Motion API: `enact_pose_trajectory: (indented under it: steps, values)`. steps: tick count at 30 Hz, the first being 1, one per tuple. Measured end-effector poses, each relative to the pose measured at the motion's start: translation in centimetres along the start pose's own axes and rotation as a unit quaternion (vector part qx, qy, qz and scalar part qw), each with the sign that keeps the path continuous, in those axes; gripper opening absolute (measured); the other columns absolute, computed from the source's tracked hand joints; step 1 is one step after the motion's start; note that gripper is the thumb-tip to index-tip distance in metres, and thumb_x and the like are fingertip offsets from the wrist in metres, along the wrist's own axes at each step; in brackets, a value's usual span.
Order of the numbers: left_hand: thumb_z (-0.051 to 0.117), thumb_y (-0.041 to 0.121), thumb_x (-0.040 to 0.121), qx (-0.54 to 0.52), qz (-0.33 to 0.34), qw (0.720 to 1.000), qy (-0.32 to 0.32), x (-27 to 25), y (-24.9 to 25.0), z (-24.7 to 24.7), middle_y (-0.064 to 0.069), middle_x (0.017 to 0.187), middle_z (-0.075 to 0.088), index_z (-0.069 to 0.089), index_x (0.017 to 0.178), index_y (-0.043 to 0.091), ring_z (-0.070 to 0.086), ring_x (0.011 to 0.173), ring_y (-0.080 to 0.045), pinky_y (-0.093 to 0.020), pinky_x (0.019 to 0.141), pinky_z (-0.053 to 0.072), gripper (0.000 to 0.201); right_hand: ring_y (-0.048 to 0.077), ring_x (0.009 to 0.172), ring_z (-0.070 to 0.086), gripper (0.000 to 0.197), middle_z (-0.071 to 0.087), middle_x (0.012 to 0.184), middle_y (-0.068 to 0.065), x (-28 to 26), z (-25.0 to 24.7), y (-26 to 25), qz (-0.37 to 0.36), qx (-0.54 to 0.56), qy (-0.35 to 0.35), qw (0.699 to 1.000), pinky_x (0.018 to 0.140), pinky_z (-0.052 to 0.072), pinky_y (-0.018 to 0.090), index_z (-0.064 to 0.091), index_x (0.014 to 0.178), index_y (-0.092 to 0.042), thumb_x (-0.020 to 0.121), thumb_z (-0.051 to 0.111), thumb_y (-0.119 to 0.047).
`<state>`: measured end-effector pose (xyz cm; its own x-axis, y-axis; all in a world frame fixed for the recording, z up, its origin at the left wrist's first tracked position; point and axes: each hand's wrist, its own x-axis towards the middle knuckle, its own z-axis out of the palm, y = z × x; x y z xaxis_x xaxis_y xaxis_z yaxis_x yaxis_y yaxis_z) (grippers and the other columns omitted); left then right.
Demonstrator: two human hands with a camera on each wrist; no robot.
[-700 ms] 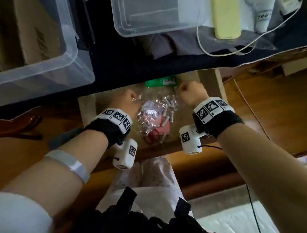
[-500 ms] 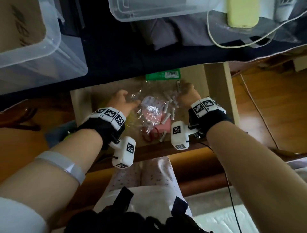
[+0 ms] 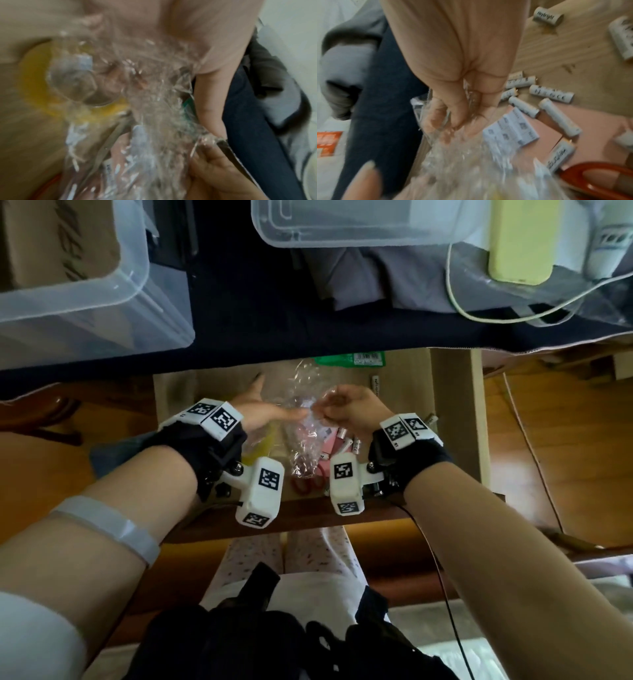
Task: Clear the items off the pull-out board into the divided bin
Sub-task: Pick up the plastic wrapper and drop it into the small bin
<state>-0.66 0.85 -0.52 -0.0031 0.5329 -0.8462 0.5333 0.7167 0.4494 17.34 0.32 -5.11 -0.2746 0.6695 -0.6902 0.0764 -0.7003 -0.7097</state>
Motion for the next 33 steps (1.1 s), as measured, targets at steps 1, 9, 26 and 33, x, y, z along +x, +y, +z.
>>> enact_pose_trajectory:
  steps: [1, 9, 26, 33]
  values:
    - [0.077, 0.036, 0.068, -0.003, 0.021, 1.000, -0.001, -0.2, 0.2, 0.0, -0.001, 0.159, 0.019, 0.007, 0.150, 0.033, 0.026, 0.143, -0.021, -0.033, 0.113, 0.027, 0.108, 0.008, 0.071, 0.066, 0.028, 0.064, 0.083, 0.004, -0.1, 0.6, -0.5, -0.008, 0.019, -0.022, 1.000, 0.068, 0.056, 0.018, 0.058, 0.083, -0.009, 0.087, 0.045, 0.015]
    - [0.072, 0.024, 0.077, 0.069, 0.069, 0.994, 0.053, -0.2, 0.4, 0.3, 0.001, 0.118, 0.056, 0.055, 0.125, 0.019, 0.051, 0.102, -0.017, -0.026, 0.086, 0.038, 0.052, 0.014, 0.088, 0.067, 0.023, 0.068, 0.100, 0.003, 0.0, 1.7, -2.3, 0.042, 0.042, -0.159, 0.985, 0.087, 0.053, 0.030, 0.065, 0.103, -0.011, 0.094, 0.044, -0.005]
    - [0.067, 0.041, 0.078, -0.016, -0.007, 0.989, 0.144, 2.7, -2.6, -0.9, -0.006, 0.141, 0.048, 0.046, 0.136, 0.021, 0.049, 0.125, -0.027, -0.038, 0.101, 0.039, 0.064, 0.031, 0.129, 0.044, 0.063, 0.043, 0.142, 0.011, 4.3, -5.7, -0.1, 0.137, -0.468, 0.221, 0.844, 0.106, 0.041, 0.040, 0.035, 0.139, -0.015, 0.083, 0.060, -0.029]
    - [0.066, 0.038, 0.081, -0.036, -0.003, 0.988, 0.147, 2.0, -2.9, -1.1, -0.002, 0.140, 0.049, 0.045, 0.136, 0.020, 0.049, 0.125, -0.023, -0.027, 0.088, 0.035, 0.062, 0.026, 0.115, 0.053, 0.054, 0.050, 0.135, 0.007, 4.4, -6.2, -0.6, 0.102, -0.174, 0.278, 0.939, 0.090, 0.048, 0.030, 0.041, 0.137, -0.015, 0.087, 0.060, -0.026]
